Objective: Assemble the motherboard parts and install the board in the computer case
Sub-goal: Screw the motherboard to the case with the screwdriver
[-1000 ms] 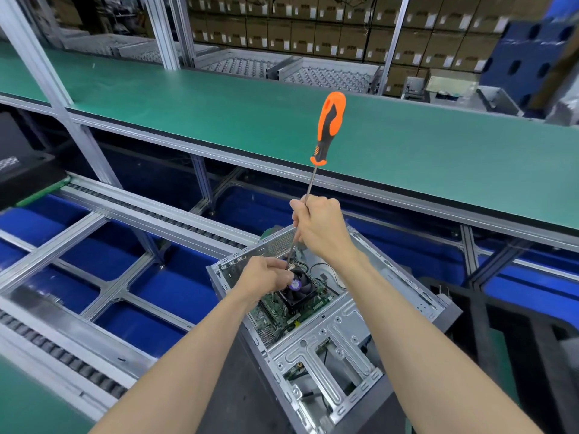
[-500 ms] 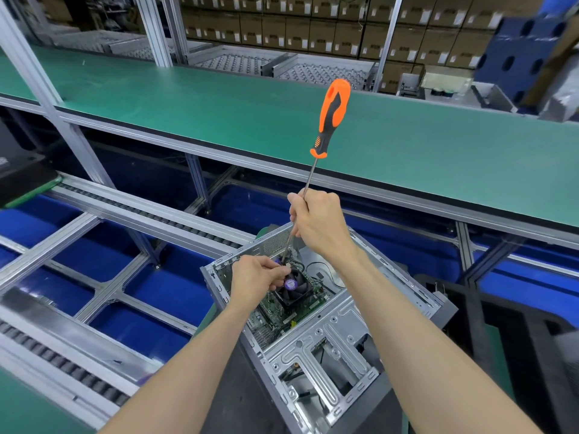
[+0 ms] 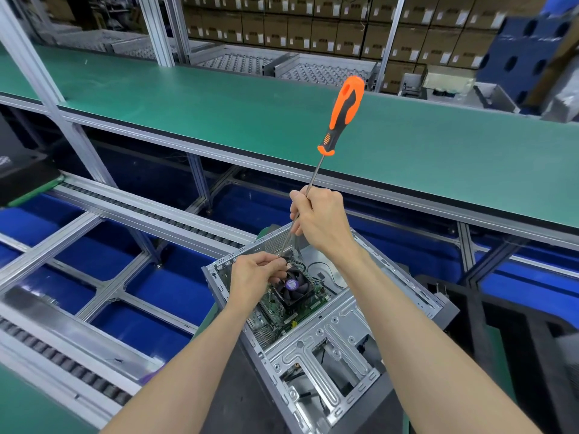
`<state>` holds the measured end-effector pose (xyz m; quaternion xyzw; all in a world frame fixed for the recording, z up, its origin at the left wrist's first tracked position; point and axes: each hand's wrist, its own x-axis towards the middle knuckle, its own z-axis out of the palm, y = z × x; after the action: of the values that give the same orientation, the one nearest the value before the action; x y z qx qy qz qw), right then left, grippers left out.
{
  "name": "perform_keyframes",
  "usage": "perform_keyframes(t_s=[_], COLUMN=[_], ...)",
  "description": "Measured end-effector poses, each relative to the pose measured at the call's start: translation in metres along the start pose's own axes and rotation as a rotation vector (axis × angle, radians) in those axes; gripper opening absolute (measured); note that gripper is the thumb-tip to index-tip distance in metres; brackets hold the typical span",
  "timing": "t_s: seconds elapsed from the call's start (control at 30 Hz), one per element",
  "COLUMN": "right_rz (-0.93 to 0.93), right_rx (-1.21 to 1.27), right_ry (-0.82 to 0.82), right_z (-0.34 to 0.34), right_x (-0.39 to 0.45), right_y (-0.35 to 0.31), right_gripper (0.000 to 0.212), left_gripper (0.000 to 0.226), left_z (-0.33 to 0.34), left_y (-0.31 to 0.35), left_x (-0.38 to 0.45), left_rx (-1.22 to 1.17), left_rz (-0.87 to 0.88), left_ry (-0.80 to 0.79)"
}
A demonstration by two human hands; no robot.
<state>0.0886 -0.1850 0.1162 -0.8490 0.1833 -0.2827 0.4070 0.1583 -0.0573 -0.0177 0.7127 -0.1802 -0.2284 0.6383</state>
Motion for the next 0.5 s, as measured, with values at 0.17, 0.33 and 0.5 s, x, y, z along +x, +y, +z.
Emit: perform_keyframes(t_s=[0.17, 0.33, 0.5], right_rz=[0.003, 0.02, 0.016], right_rx=[0.03, 0.068, 0.095], right_ry=[-0.003, -0.018, -0.01], right_z=[-0.003, -0.005, -0.008], right_x=[0.0, 0.002, 0.006], right_y=[-0.002, -0.006, -0.01], right_gripper=[0.041, 0.042, 0.043], left_gripper=[0.009, 0.009, 0.008], left_z=[0.002, 0.0, -0.005], left_y=[0.001, 0.003, 0.006], left_x=[-0.003, -0.004, -0.001], left_rx=[0.038, -0.034, -0.134], left_rz=[0.048, 0.027, -0.017], left_ry=[0.044, 0.004, -0.046])
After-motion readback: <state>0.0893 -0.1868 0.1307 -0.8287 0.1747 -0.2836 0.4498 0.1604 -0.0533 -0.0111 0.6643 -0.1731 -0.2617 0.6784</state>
